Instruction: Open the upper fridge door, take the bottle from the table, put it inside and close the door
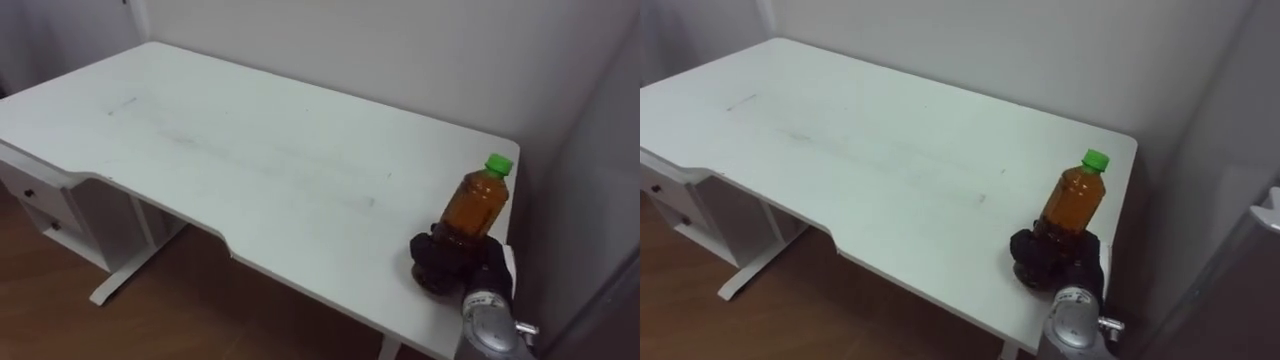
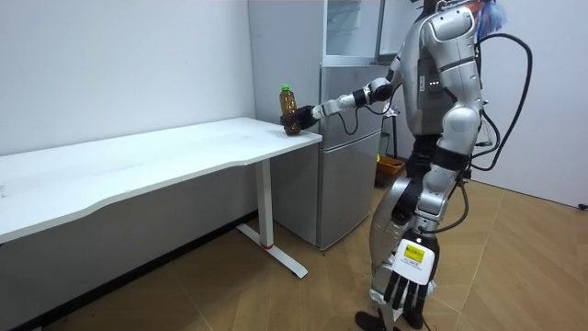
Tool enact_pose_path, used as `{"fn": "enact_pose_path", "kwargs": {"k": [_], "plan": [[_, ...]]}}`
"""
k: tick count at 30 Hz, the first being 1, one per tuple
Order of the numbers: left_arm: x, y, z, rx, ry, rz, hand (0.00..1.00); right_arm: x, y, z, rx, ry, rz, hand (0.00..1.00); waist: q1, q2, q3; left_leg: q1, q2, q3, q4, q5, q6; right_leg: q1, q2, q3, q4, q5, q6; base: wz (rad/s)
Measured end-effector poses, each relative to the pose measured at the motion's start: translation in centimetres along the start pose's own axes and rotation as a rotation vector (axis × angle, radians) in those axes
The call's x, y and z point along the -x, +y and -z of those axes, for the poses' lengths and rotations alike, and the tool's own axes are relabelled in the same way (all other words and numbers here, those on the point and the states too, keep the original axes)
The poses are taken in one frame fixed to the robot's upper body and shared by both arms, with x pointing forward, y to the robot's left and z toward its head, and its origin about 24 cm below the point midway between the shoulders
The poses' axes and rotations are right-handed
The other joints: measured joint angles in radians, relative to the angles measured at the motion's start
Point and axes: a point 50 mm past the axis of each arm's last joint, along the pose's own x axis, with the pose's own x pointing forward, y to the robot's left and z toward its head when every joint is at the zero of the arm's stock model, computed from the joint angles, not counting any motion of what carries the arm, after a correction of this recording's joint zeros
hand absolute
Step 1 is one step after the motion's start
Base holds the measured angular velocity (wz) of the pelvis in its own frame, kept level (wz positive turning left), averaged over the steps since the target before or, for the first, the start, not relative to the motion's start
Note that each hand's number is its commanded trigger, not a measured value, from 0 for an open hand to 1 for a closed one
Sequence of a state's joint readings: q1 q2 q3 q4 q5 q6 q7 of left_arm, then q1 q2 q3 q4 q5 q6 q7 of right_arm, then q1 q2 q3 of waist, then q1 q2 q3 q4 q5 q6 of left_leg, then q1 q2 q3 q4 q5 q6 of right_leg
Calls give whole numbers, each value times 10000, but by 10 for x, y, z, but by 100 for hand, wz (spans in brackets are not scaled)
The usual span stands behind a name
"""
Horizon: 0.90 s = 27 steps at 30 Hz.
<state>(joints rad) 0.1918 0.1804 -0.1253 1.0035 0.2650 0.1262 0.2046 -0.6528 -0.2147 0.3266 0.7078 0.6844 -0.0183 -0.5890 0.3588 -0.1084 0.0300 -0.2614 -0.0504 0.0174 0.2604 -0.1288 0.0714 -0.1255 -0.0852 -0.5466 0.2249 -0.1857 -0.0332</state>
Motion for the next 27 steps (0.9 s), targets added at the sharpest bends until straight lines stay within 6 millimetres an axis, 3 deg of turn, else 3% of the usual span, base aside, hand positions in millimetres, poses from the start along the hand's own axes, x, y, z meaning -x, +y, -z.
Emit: {"fn": "enact_pose_path", "kwargs": {"k": [4, 9, 15, 19, 22, 24, 27], "plan": [[0, 4, 7, 484, 185, -159, 0, 2, 5, -6, 19, -127, -615, 100, -182, -16, -12, 121, 13, 77, -60, -1, -1, 63, 15, 117, -25, 9, 14, -5], [3, 4, 21, 1049, 514, -198, 0, 12, 15, -30, -277, -1145, -1942, 100, -598, -25, -19, 539, 46, 350, -251, -19, 21, 307, 28, 484, -11, 40, 60, -11], [5, 11, 41, 2095, 1114, -619, 0, 44, -9, -44, -653, -2435, -3256, 100, -1013, -62, -73, 1160, 61, 639, -300, -139, 114, 775, 54, 1071, -59, 100, 164, -15], [8, 11, 56, 2333, 1562, -777, 0, 57, -17, -41, -648, -2683, -3633, 100, -1365, -62, -159, 1520, 80, 803, -297, -217, 168, 1033, 80, 1486, -50, 129, 222, -18], [10, 11, 61, 2714, 1730, -819, 0, 63, -17, -42, -292, -2978, -4055, 100, -1464, 64, -291, 1650, 203, 1139, -138, -407, 208, 1041, 154, 1893, -46, 207, 249, -30], [11, 12, 66, 3023, 1846, -925, 0, 70, -18, -53, 428, -3747, -4310, 100, -1742, 144, -367, 1774, 196, 1163, -103, -423, 244, 1154, 125, 1917, -20, 239, 277, -6], [12, 13, 69, 3262, 1965, -991, 0, 76, -25, -75, 1030, -4943, -4210, 100, -2007, 209, -397, 1910, 195, 1177, -81, -423, 266, 1313, 127, 1941, -37, 294, 298, -5]]}}
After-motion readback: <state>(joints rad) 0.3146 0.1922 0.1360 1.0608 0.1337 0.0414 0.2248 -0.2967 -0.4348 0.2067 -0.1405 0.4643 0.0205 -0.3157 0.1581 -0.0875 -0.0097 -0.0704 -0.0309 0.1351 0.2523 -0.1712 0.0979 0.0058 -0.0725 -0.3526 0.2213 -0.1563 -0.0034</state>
